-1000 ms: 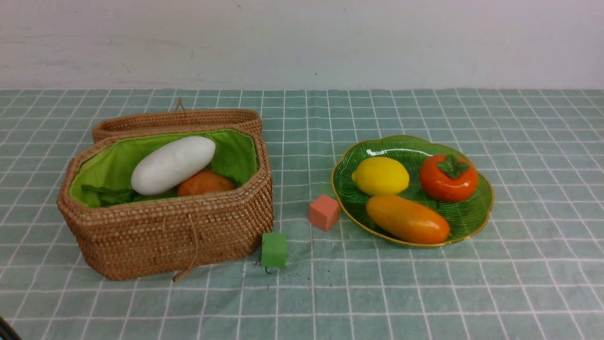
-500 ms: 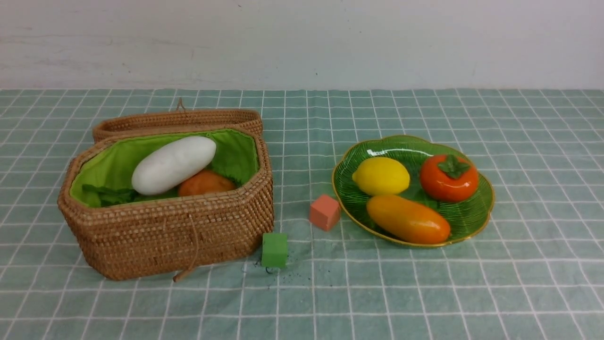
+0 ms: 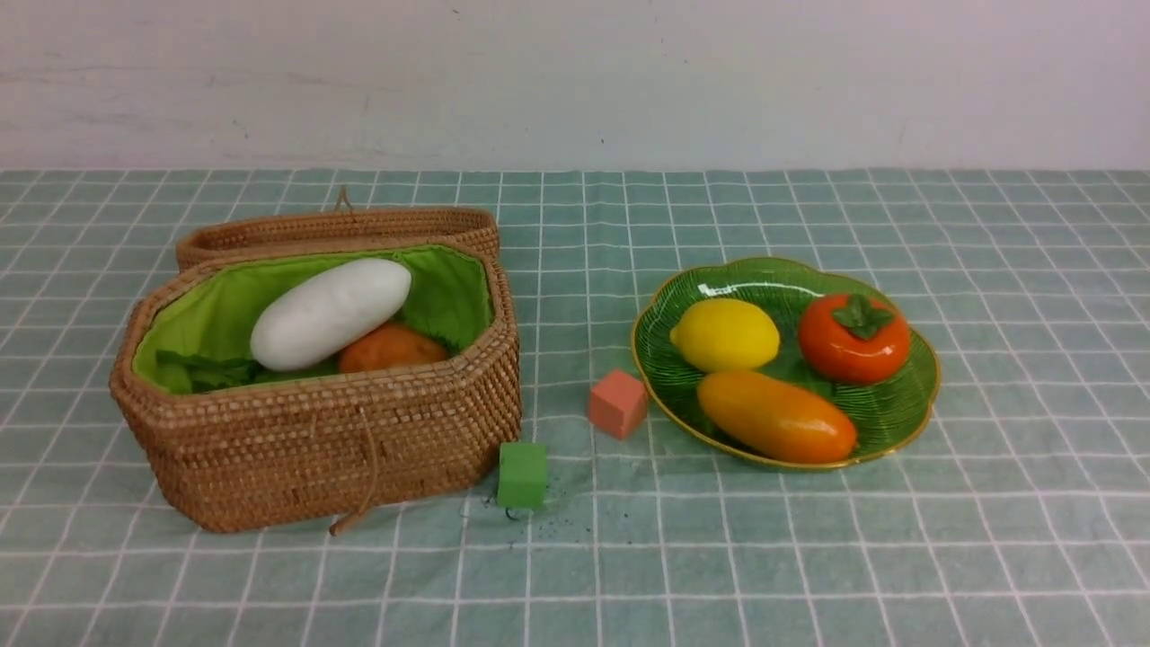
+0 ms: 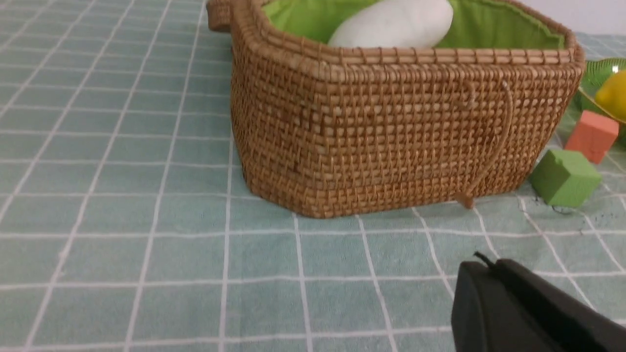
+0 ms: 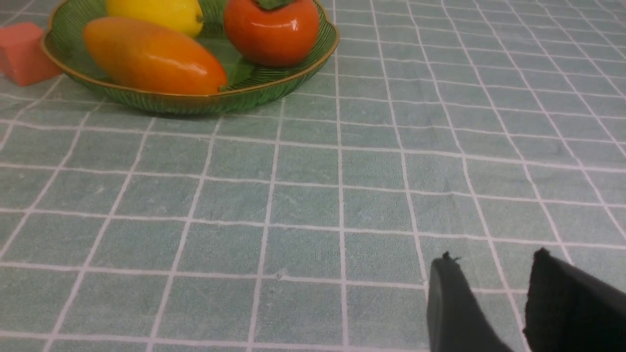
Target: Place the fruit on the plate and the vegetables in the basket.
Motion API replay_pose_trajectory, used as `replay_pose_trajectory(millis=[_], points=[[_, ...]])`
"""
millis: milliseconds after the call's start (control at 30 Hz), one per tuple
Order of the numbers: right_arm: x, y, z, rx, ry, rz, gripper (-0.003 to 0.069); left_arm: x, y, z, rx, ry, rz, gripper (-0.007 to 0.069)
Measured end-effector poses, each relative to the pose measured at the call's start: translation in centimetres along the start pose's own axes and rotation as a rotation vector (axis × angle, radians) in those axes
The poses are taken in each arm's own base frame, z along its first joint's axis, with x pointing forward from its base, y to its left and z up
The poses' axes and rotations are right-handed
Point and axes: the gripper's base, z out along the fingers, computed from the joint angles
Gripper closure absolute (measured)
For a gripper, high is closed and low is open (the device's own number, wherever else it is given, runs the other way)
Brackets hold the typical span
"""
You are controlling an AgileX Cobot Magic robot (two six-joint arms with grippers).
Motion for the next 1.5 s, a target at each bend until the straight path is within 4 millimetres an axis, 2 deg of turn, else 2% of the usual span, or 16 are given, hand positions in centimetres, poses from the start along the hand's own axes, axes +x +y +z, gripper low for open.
replay_pose_trajectory(millis=[200, 1500], points=[[0.0, 0.0, 0.0, 0.0, 0.0, 0.0, 0.0418, 0.99, 0.13, -0.03, -0.014, 0.103, -0.006, 0.0623], [0.0, 0.0, 0.0, 0.0, 0.0, 0.0, 0.0418, 1.02, 0.13, -0.03, -0.013, 0.106, -0.009, 0.0602]])
